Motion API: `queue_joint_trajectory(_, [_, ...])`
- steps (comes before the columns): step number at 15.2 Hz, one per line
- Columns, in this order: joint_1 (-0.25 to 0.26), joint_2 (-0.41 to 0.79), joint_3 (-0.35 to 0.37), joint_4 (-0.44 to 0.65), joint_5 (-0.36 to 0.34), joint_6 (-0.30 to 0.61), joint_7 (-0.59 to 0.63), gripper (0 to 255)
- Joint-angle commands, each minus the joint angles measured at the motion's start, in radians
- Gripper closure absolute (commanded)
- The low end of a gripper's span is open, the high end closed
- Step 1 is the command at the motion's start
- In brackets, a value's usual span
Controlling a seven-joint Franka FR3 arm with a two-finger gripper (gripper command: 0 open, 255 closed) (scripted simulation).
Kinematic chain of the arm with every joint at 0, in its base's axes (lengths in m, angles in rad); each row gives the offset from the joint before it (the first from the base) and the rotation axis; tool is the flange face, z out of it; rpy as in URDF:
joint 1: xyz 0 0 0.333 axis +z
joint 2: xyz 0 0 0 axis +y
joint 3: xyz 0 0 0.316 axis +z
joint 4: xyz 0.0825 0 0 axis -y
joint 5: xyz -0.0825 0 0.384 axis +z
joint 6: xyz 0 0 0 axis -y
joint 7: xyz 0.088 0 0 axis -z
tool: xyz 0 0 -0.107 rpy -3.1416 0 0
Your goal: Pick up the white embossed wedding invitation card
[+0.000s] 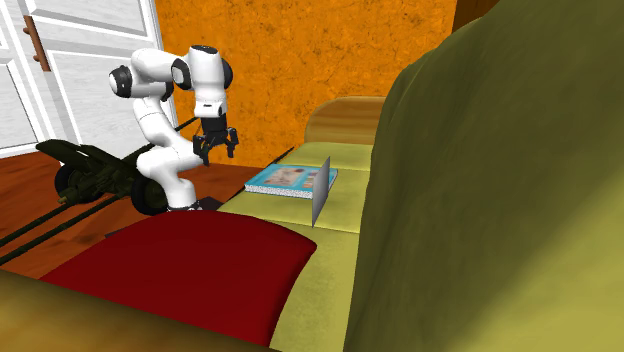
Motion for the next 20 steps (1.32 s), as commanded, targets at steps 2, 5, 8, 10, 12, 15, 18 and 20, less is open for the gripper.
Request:
queue_joint_trajectory(2, [0.000,0.022,0.024,0.023,0.020,-0.004,0.050,0])
queue_joint_trajectory(5, [-0.005,0.098,0.092,0.100,0.074,-0.012,0.198,0])
queue_joint_trajectory(8, [-0.015,0.187,0.155,0.190,0.115,-0.017,0.345,0])
queue_joint_trajectory(10, [-0.023,0.252,0.193,0.257,0.134,-0.020,0.443,0])
queue_joint_trajectory(12, [-0.032,0.321,0.228,0.330,0.148,-0.023,0.541,0])
queue_joint_trajectory(15, [-0.044,0.433,0.277,0.449,0.155,-0.030,0.688,0])
queue_joint_trajectory(18, [-0.050,0.554,0.317,0.581,0.148,-0.041,0.837,0])
queue_joint_trajectory(20, [-0.050,0.640,0.339,0.678,0.135,-0.052,0.937,0])
